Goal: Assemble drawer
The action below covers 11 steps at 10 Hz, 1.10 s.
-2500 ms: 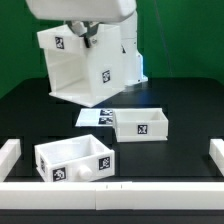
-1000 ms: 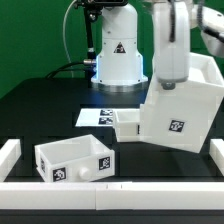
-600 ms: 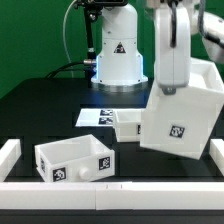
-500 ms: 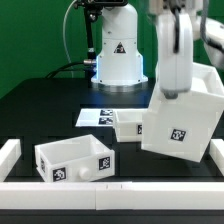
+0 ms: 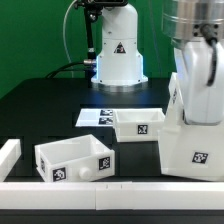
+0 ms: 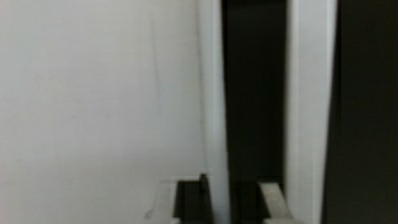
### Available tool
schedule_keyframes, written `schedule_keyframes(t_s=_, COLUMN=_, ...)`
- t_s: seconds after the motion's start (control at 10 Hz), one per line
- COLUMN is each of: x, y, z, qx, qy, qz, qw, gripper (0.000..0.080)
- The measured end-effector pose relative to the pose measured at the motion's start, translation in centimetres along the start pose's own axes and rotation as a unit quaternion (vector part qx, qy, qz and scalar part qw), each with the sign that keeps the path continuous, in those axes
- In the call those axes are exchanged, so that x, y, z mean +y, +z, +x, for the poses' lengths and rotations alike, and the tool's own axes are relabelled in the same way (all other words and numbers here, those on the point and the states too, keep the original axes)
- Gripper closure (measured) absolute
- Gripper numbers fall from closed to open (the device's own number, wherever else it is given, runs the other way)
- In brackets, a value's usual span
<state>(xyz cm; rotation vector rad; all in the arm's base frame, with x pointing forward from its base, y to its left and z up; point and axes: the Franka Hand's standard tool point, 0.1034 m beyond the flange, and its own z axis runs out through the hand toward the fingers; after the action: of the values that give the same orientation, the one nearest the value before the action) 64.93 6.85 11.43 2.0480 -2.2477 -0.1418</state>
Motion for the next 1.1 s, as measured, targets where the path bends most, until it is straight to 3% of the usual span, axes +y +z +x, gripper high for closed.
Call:
schedule_keyframes(t_s=0.1, x=-0.54, y=-0.29, z=-0.31, qx=0.003, qy=-0.008, qz=0.007, qw=1.000, gripper=0.0765)
schedule_keyframes(t_s=0.6, x=-0.57, y=-0.29, z=-0.32, qx=0.003, qy=-0.015, qz=0.008, qw=1.000, gripper=0.0765)
schedule_keyframes(t_s=0.8, x=-0.83, y=-0.21, z=-0.30, qx=0.019, qy=-0.018, qz=0.015, qw=1.000, gripper=0.0765)
schedule_keyframes(t_s=1.1, x=-1.00, y=0.11, z=0.16, qx=0.034, qy=-0.024, qz=0.016, qw=0.999, gripper=0.0765)
